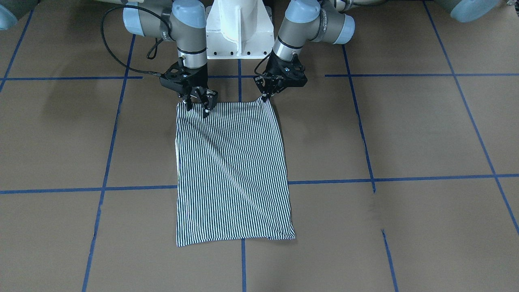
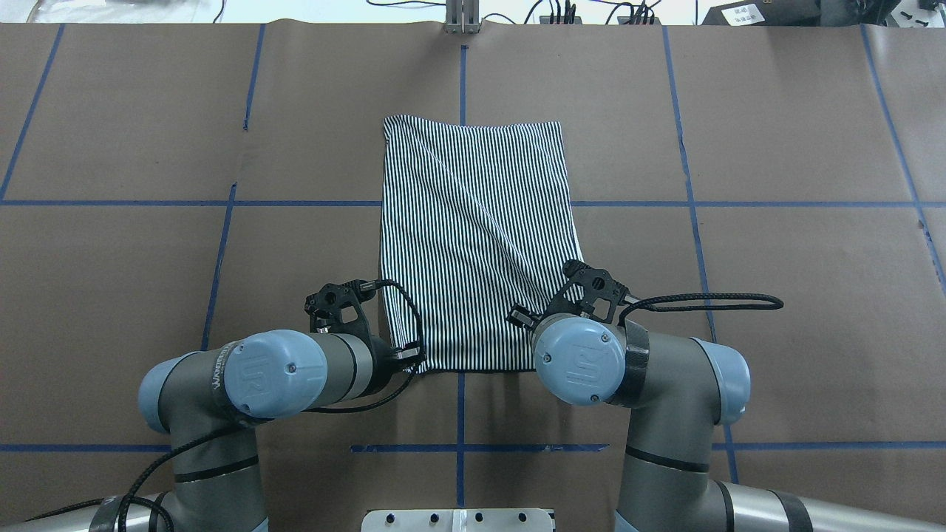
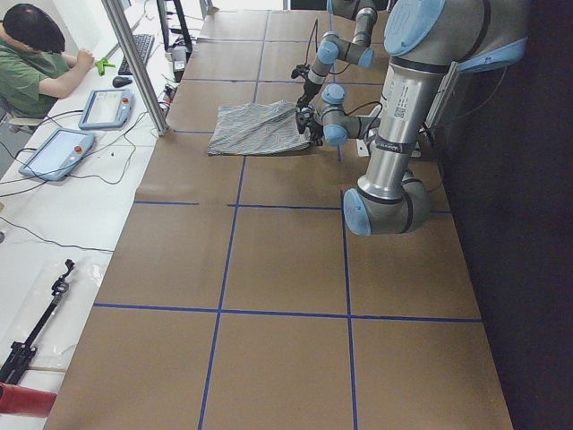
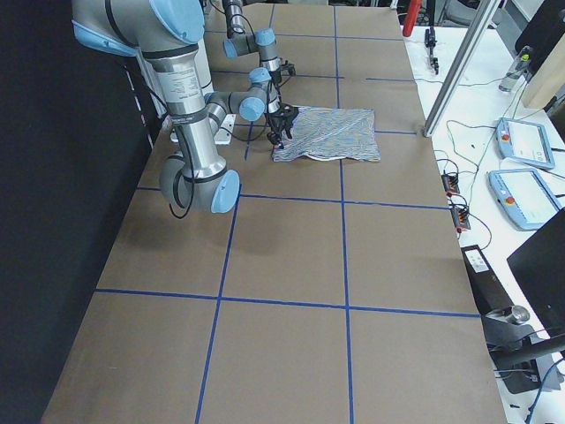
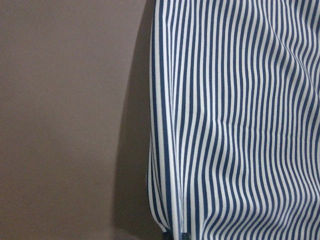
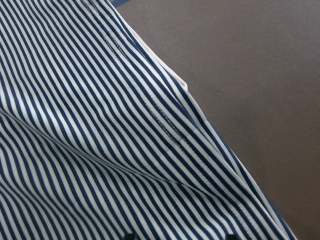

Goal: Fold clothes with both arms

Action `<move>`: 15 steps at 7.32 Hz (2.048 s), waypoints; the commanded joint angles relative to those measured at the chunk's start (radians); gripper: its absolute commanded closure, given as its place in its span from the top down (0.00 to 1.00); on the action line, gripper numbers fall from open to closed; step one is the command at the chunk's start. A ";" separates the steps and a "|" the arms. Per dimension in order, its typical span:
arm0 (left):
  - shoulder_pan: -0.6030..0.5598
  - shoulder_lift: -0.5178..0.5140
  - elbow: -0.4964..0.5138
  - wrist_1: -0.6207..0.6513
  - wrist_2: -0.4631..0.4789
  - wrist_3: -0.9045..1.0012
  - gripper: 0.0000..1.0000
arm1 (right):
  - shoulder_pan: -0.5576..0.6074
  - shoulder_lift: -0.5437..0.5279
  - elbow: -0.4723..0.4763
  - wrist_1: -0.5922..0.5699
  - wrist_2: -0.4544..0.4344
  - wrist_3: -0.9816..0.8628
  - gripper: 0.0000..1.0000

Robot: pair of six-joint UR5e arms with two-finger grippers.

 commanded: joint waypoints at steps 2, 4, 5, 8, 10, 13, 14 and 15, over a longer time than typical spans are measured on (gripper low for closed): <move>0.000 0.001 0.001 -0.002 0.000 0.000 0.00 | -0.001 0.012 -0.043 -0.007 0.003 -0.008 0.67; 0.000 0.001 0.000 -0.002 0.000 0.000 0.00 | -0.005 0.012 -0.043 -0.008 0.007 -0.010 0.67; 0.000 0.004 0.001 -0.003 0.000 0.000 0.00 | -0.005 0.014 -0.044 -0.010 0.007 -0.008 0.67; 0.000 0.004 0.001 -0.005 0.000 0.000 0.00 | -0.007 0.020 -0.043 -0.010 0.012 -0.031 0.00; 0.000 0.004 0.001 -0.005 0.000 0.000 0.00 | -0.007 0.026 -0.043 -0.016 0.010 -0.034 0.00; -0.009 0.009 -0.069 0.011 -0.010 0.006 0.00 | -0.007 0.027 -0.020 -0.019 0.012 -0.040 0.00; -0.017 0.016 -0.189 0.128 -0.043 0.082 0.00 | -0.007 0.029 0.035 -0.051 0.012 -0.057 0.00; -0.018 0.017 -0.315 0.249 -0.048 0.090 0.00 | -0.007 0.032 0.145 -0.153 0.036 -0.060 0.00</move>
